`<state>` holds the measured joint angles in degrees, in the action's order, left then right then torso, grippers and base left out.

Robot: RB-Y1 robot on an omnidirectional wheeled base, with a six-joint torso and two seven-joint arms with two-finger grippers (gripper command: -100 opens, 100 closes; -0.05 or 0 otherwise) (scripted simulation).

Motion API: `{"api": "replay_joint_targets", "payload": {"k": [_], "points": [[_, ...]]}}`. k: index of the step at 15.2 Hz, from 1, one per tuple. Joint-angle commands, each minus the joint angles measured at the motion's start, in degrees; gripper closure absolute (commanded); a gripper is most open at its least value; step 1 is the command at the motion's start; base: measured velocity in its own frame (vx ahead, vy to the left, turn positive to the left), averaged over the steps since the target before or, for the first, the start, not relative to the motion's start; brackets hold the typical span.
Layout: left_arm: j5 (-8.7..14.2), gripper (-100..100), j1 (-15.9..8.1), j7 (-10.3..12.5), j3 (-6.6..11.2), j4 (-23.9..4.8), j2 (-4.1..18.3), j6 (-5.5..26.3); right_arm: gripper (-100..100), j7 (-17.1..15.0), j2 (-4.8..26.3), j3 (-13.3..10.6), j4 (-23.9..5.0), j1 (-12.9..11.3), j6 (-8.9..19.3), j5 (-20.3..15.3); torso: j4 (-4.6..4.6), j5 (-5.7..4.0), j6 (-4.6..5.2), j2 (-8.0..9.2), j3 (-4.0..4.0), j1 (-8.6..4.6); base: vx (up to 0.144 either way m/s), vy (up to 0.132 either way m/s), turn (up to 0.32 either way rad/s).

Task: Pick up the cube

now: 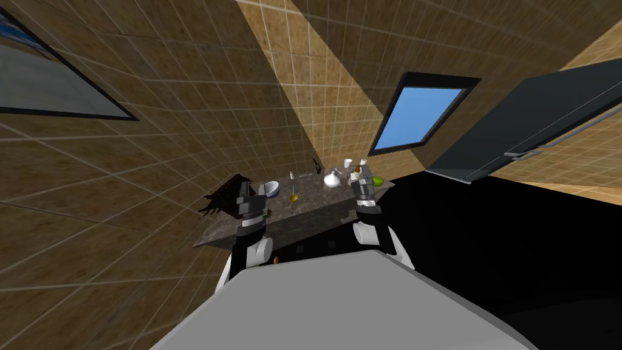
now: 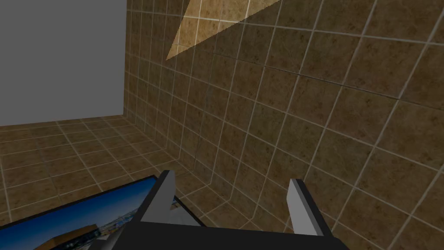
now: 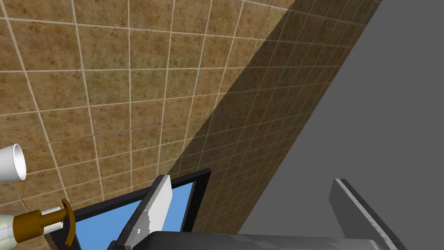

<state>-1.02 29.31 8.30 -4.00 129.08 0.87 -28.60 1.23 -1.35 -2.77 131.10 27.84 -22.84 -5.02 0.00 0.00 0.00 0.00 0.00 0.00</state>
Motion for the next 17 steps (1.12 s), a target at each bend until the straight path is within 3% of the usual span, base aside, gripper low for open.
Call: {"api": "replay_joint_targets", "payload": {"k": [1, 4, 7, 12, 14, 17], "points": [[0.4, -100, -0.2, 0.2, 0.05, 0.1, 1.7, 0.9, 0, 0.0, 0.0, 0.0, 0.0, 0.0, 0.0, 0.0, 0.0, 0.0, 0.0, 0.0, 0.0, 0.0, -0.006, 0.009, -0.051], [1.9, -100, -1.1, 1.1, 0.31, 0.7, 5.0, 4.5, 0, 0.0, 0.0, 0.0, 0.0, 0.0, 0.0, 0.0, 0.02, 0.03, 0.03, 0.09, 0.05, 0.19, -0.028, 0.054, -0.152], [2.6, -100, -1.5, 1.6, 0.46, 0.9, 6.0, 6.5, 0, 0.0, 0.0, 0.0, 0.0, 0.0, 0.0, 0.0, 0.03, 0.07, 0.02, 0.13, 0.07, 0.33, -0.032, 0.068, -0.119], [5.4, -100, -2.9, 3.4, 1.14, 1.8, 8.4, 12.5, 0, 0.0, 0.0, 0.0, 0.0, 0.0, 0.0, 0.0, 0.04, 0.05, 0.02, 0.16, 0.09, 0.25, -0.04, 0.055, -0.152], [5.4, -100, -2.9, 3.4, 1.14, 1.8, 8.4, 13.5, 0, 0.0, 0.0, 0.0, 0.0, 0.0, 0.0, 0.0, 0.03, 0.06, 0.01, 0.15, 0.09, 0.29, -0.029, 0.056, -0.082], [7.6, -100, -4.0, 5.0, 1.8, 2.4, 9.9, 17.8, 0, 0.0, 0.0, 0.0, 0.0, 0.0, 0.0, 0.0, 0.02, 0.05, 0.02, 0.1, 0.06, 0.24, -0.032, 0.051, -0.166]]}}
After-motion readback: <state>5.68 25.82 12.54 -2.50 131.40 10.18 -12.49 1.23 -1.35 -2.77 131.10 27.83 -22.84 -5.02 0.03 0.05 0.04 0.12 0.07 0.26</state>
